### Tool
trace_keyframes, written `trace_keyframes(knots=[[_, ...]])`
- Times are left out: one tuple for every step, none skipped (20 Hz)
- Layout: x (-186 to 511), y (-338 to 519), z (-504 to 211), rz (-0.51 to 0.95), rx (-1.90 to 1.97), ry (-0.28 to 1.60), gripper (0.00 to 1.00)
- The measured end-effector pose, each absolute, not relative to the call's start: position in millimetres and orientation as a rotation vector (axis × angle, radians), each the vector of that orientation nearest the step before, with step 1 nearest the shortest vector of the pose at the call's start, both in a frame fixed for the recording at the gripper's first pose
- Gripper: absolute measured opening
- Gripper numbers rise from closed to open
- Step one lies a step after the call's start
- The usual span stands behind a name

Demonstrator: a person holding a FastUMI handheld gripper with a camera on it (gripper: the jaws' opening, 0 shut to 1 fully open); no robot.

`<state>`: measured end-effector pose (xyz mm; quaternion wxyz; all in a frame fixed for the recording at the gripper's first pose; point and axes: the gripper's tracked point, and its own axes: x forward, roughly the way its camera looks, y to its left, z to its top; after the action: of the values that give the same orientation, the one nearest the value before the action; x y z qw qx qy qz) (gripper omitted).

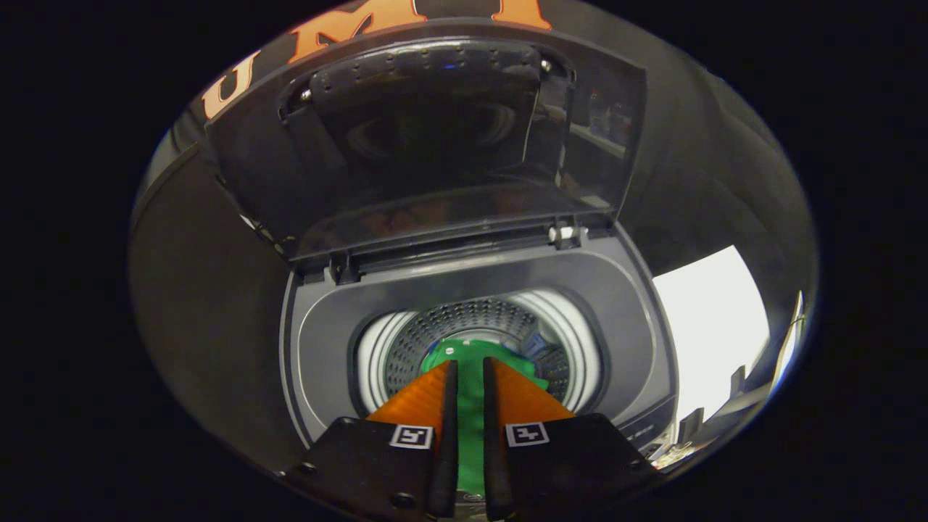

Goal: Put the clothes into the washing machine and then close the washing machine lid.

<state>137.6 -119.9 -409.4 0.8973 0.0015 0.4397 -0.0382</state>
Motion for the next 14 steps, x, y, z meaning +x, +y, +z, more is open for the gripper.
trace_keyframes(knots=[[138.6,-121.1,-401.9,-0.078,-0.011,0.897,0.36],[139.7,-121.7,-391.8,-0.082,-0.024,0.884,0.43],[139.8,-121.8,-381.8,-0.078,-0.028,0.869,0.50],[140.2,-122.4,-372.8,-0.078,-0.033,0.858,0.59],[139.2,-124.2,-364.7,-0.080,-0.043,0.845,0.68],[138.7,-125.0,-355.3,-0.082,-0.052,0.833,0.77],[138.7,-124.8,-345.8,-0.082,-0.059,0.821,0.86],[138.5,-125.2,-334.6,-0.085,-0.069,0.805,0.92],[139.8,-123.9,-323.8,-0.083,-0.080,0.785,0.95],[142.0,-124.5,-312.4,-0.088,-0.095,0.763,0.98],[144.2,-124.6,-297.8,-0.093,-0.109,0.739,0.98],[147.7,-122.6,-284.7,-0.091,-0.120,0.715,0.98],[151.0,-119.0,-271.4,-0.086,-0.127,0.694,0.98],[155.0,-113.2,-260.3,-0.076,-0.129,0.675,0.99]])
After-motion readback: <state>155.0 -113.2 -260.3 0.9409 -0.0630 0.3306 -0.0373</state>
